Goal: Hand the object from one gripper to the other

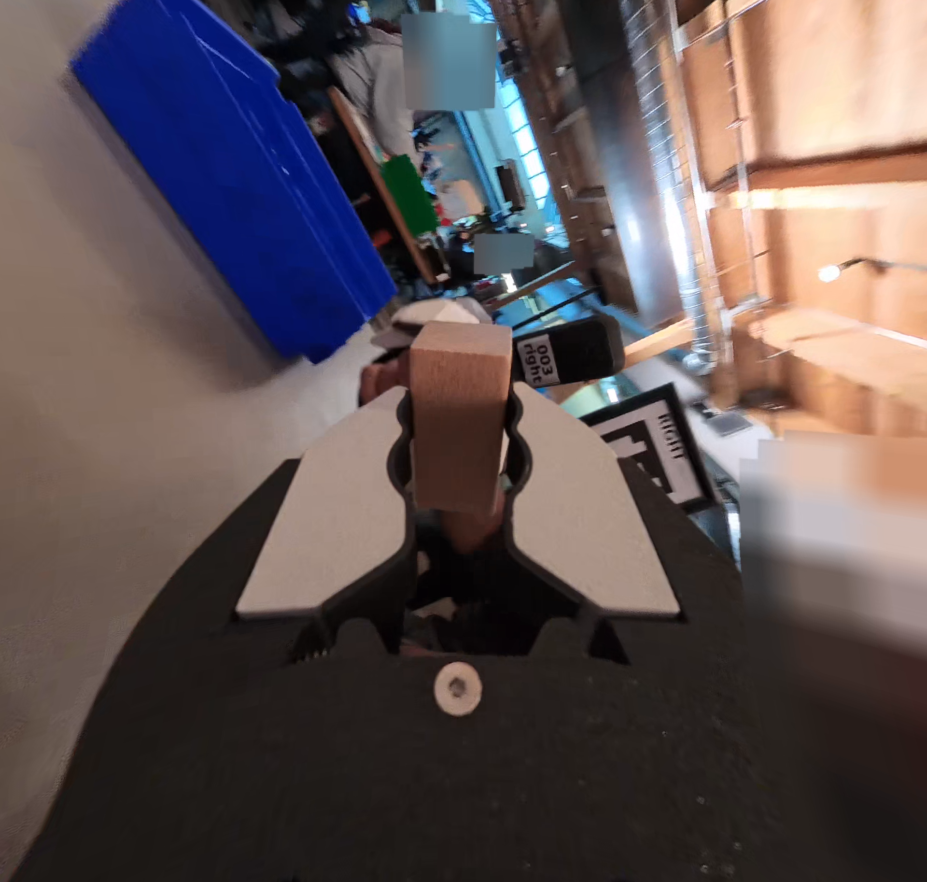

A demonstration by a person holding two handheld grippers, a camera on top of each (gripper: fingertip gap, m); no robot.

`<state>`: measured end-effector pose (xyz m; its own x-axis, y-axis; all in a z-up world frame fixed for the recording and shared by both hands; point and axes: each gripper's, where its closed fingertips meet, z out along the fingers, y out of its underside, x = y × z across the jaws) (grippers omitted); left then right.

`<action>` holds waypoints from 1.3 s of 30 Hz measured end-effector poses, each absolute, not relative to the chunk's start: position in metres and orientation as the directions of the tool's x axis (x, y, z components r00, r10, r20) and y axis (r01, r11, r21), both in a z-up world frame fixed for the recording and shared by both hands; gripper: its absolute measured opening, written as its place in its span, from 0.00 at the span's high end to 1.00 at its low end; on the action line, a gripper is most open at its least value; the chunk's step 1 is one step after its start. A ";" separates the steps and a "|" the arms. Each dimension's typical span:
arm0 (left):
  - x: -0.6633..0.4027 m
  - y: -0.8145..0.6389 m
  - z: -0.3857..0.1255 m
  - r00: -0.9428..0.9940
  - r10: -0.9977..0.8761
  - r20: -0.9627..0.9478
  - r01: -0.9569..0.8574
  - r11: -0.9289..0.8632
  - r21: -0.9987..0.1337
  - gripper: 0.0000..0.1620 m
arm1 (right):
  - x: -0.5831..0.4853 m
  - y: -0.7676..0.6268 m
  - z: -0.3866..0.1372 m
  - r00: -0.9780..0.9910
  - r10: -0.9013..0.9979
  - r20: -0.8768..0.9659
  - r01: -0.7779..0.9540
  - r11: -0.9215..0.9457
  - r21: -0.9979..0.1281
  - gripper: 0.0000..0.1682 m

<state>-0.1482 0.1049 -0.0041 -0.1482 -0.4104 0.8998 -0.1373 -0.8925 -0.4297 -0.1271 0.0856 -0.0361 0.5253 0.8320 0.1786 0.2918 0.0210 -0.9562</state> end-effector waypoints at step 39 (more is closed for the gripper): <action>-0.166 -0.010 -0.140 0.139 -0.566 0.812 -0.307 -0.805 -0.508 0.69 | 0.211 0.166 -0.174 0.984 -0.105 0.147 -0.017 -0.864 -0.503 0.58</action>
